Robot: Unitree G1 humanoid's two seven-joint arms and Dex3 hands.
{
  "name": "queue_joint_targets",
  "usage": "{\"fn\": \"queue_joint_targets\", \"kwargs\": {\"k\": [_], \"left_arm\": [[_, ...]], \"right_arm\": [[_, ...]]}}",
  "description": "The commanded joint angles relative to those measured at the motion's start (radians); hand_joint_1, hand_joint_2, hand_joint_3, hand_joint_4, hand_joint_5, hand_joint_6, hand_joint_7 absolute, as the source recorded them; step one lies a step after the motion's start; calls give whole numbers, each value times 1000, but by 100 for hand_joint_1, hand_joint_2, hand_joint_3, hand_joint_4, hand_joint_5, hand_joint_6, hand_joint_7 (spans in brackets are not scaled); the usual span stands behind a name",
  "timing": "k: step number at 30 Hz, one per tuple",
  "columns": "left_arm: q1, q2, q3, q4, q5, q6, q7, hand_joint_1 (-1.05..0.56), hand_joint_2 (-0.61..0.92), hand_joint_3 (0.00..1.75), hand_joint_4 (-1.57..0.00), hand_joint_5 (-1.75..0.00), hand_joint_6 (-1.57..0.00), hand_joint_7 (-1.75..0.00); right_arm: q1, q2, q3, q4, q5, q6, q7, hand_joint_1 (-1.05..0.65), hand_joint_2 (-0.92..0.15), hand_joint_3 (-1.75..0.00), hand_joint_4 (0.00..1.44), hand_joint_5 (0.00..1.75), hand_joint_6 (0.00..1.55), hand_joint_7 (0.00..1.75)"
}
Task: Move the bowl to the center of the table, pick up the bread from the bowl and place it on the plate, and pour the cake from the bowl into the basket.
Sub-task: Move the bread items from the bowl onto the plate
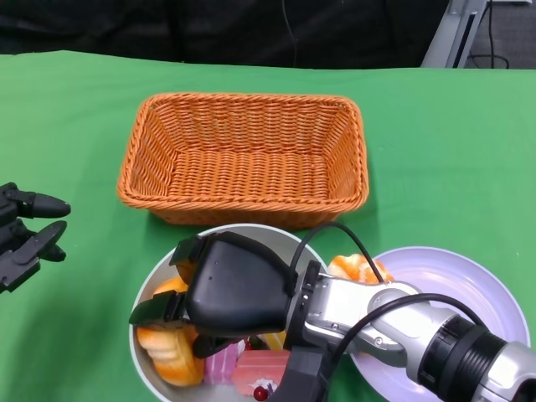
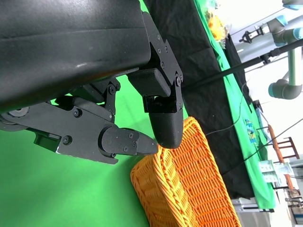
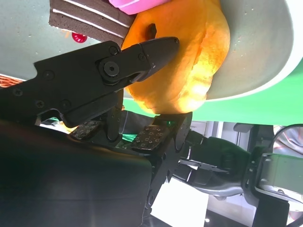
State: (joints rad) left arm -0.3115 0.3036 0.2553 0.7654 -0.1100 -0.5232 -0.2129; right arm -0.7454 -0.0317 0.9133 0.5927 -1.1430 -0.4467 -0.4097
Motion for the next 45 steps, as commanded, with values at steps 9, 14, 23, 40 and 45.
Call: {"fn": "queue_joint_targets", "kwargs": {"k": [9, 14, 23, 40, 45], "left_arm": [[-7, 17, 0, 28, 12, -15, 24, -25, 92, 21, -81, -128, -82, -97], [-8, 13, 4, 21, -2, 3, 18, -24, 92, 19, -82, -128, -82, -96], [-3, 16, -1, 17, 4, -6, 19, -24, 92, 20, -79, -128, -81, -97], [-9, 27, -8, 24, 4, 1, 9, -24, 92, 21, -78, -130, -79, -99], [-10, 28, -8, 26, 4, 6, 14, -24, 92, 22, -78, -129, -80, -99]], "right_arm": [[-9, -11, -14, -6, 30, 22, 39, -50, -87, -1, 73, 165, 119, 2], [-7, -2, -19, -5, 41, 34, 57, -50, -91, -2, 71, 174, 119, 2], [-21, -13, -38, -18, 92, 16, 171, -50, -91, -1, 80, 160, 110, 1], [-21, -13, -76, -15, 127, -11, 114, -47, -91, 0, 80, 169, 116, 5], [-25, -8, -84, -12, 125, -8, 95, -47, -90, 0, 78, 173, 116, 5]]}}
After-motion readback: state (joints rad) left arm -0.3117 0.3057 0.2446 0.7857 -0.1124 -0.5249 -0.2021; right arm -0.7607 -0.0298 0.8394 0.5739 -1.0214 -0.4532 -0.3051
